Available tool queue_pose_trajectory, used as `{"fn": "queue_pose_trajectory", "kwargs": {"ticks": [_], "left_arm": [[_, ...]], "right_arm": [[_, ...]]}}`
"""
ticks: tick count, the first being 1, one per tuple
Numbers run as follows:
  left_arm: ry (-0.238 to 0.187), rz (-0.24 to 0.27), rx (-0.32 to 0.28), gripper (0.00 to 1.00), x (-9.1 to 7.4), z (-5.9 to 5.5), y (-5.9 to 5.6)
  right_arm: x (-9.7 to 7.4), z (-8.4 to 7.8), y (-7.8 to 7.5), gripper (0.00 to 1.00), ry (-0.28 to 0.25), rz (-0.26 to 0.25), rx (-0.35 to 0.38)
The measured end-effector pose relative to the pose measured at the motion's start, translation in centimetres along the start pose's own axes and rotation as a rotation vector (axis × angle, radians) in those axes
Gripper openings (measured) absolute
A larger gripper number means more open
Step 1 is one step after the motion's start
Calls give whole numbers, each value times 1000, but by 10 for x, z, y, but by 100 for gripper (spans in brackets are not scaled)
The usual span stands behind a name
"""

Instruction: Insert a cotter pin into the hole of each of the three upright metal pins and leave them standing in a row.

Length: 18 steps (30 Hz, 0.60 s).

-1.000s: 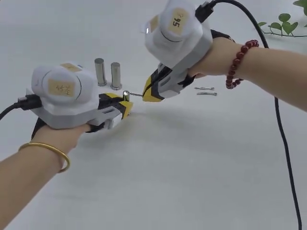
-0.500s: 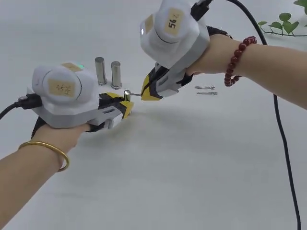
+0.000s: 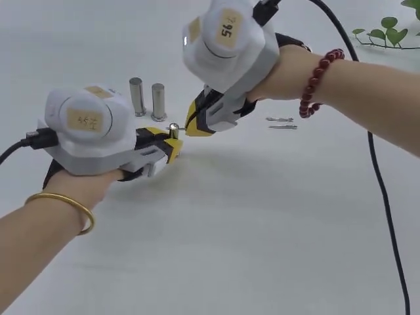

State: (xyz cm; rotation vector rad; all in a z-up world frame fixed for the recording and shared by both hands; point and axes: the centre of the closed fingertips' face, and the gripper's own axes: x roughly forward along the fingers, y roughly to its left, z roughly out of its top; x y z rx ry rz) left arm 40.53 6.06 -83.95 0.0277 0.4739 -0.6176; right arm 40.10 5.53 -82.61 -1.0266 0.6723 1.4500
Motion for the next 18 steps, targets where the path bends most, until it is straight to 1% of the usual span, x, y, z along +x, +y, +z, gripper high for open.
{"fn": "queue_pose_trajectory", "kwargs": {"ticks": [6, 8, 10, 13, 18], "left_arm": [[0, 4, -6, 7, 0, -1, 0], [0, 5, -7, 7, 0, -1, 0], [2, 7, -4, 7, 0, -1, 0], [5, 11, 9, 7, 0, -1, -1], [6, 13, 4, 7, -1, -1, -1]], "right_arm": [[1, 3, 0, 3, -13, -1, 20], [2, 4, 0, 3, -23, -1, 47], [2, 5, 1, 4, -35, -1, 59], [1, 7, 1, 4, -60, 0, 122], [-3, 8, 3, 5, -93, 2, 180]]}}
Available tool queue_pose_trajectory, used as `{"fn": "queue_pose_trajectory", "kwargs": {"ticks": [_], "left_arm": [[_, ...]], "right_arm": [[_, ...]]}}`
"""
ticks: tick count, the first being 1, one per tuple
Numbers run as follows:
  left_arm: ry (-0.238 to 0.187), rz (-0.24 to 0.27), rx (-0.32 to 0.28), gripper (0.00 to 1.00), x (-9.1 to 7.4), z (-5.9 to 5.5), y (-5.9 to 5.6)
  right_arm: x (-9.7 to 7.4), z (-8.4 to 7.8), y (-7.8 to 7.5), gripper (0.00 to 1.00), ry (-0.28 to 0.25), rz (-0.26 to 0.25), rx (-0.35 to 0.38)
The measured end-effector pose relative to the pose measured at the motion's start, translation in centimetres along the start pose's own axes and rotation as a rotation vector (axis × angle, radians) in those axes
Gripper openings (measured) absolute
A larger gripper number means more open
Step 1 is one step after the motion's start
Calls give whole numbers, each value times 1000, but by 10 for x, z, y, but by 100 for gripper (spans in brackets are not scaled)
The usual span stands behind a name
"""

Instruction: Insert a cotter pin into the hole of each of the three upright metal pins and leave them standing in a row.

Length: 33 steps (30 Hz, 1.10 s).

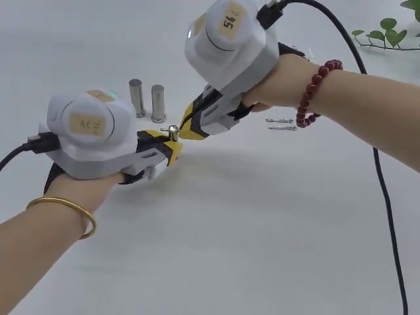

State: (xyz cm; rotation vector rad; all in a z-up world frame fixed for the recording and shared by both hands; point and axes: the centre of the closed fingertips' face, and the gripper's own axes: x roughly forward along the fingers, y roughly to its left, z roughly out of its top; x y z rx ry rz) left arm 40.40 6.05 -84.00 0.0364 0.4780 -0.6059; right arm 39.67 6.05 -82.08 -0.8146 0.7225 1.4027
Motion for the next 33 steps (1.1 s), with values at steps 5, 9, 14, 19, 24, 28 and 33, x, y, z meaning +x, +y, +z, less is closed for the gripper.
{"fn": "queue_pose_trajectory", "kwargs": {"ticks": [5, 9, 14, 19, 24, 28, 33], "left_arm": [[2, 1, -1, 7, 0, 0, 0], [2, 2, -4, 7, 0, 1, -1], [3, 2, -7, 7, 0, 1, -1], [4, 2, -8, 7, 0, 1, -1], [5, 3, -10, 7, 0, 1, -1], [4, 4, -10, 7, 0, 1, -1], [5, 5, -10, 7, 0, 0, -1]], "right_arm": [[-5, -4, 3, 7, 6, -1, 5], [-8, -8, 4, 7, 14, -9, 7], [-9, -8, 6, 5, 14, -32, -39], [-7, -6, 7, 5, 11, -27, -40], [-5, -3, 7, 5, 8, -25, -51], [-4, -2, 7, 5, 4, -24, -60], [-2, 2, 8, 6, -9, -17, -59]]}}
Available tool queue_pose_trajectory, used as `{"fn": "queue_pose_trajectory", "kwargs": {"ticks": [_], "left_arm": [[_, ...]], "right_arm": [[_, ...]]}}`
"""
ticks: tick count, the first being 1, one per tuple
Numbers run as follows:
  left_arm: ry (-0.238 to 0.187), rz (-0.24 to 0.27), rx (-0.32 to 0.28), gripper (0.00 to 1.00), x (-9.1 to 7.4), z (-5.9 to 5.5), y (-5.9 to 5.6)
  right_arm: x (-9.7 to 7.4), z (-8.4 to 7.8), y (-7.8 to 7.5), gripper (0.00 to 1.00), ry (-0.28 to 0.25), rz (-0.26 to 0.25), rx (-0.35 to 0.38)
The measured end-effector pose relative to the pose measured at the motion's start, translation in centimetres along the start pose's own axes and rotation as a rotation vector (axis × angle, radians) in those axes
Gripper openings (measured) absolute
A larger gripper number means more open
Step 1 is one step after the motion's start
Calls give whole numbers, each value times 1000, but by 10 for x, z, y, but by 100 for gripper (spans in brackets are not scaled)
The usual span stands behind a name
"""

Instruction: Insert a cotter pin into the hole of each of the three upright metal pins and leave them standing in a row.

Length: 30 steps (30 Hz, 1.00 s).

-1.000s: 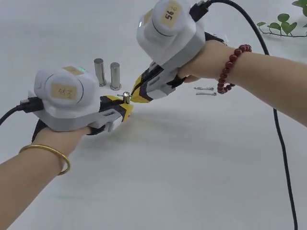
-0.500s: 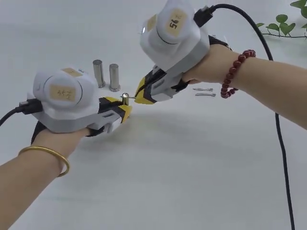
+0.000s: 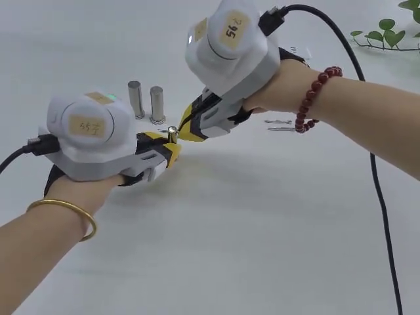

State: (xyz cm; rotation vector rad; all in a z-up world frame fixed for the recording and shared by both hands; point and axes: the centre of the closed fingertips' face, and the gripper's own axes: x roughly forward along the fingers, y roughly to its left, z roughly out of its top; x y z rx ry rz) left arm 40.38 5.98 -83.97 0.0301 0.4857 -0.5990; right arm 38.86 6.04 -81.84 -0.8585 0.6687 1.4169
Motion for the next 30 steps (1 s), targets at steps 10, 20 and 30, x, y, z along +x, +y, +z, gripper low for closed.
{"fn": "queue_pose_trajectory", "kwargs": {"ticks": [10, 20, 30], "left_arm": [[2, 2, -2, 7, 0, -1, 0], [1, 2, -6, 8, 1, -1, 0], [3, -5, -12, 8, 2, -1, 1]], "right_arm": [[-2, -4, 3, 14, 1, 5, 31], [-3, -9, -3, 4, 10, -9, 31], [-2, -7, -2, 3, 10, -4, 34]]}}
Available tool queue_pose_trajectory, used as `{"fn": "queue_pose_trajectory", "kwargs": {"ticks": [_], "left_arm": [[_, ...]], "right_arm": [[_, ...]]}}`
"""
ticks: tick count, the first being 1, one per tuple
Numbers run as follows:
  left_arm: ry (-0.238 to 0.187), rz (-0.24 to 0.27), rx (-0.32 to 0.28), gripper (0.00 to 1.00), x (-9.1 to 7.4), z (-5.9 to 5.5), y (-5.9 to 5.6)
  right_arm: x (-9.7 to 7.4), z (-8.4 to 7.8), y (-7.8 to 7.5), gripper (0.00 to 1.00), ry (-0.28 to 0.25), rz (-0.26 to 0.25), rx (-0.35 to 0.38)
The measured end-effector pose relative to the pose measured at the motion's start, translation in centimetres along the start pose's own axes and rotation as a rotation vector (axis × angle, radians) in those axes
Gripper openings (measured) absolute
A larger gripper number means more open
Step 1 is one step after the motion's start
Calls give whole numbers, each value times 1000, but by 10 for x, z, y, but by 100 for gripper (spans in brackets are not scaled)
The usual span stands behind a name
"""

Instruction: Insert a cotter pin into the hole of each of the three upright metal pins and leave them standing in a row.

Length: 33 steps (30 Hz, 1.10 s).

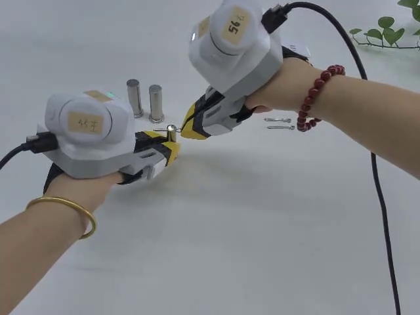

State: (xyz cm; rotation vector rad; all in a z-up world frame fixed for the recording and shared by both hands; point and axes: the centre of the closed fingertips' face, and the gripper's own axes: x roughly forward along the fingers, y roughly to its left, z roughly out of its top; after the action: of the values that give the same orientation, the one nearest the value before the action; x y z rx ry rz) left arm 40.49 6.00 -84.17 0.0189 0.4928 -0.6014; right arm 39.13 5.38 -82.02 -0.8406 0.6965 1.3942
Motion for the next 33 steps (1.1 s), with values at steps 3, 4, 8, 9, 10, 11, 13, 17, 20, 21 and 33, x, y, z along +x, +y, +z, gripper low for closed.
{"fn": "queue_pose_trajectory", "kwargs": {"ticks": [3, 4, 8, 9, 10, 11, 13, 17, 20, 21, 33], "left_arm": [[1, -4, 0, 8, 0, 0, 0], [1, -4, -2, 8, 0, 0, 0], [0, -4, -10, 8, 1, 0, 1], [2, -4, -2, 8, 1, 0, 1], [6, -3, 6, 8, 1, 0, 1], [8, -2, 9, 9, 1, 0, 1], [10, 4, 11, 12, 1, 0, 3], [11, -7, 19, 16, 0, 0, 2], [20, -10, 29, 22, -2, -2, 1], [22, -11, 31, 23, -3, -2, 1], [23, -20, 67, 45, -21, 1, -2]], "right_arm": [[0, 0, 0, 3, 0, 0, 6], [0, 0, 0, 3, 0, 1, 10], [1, -1, 1, 5, 2, 6, 19], [1, -1, 1, 5, 2, 6, 21], [1, -1, 1, 6, 1, 6, 27], [1, -2, 1, 8, 2, 5, 31], [0, -3, 0, 8, 3, 5, 38], [-1, -5, 1, 9, 3, 9, 48], [-2, -4, 2, 11, -7, 15, 67], [-3, -3, 1, 12, -13, 12, 74], [-3, 15, 0, 18, -104, 8, 57]]}}
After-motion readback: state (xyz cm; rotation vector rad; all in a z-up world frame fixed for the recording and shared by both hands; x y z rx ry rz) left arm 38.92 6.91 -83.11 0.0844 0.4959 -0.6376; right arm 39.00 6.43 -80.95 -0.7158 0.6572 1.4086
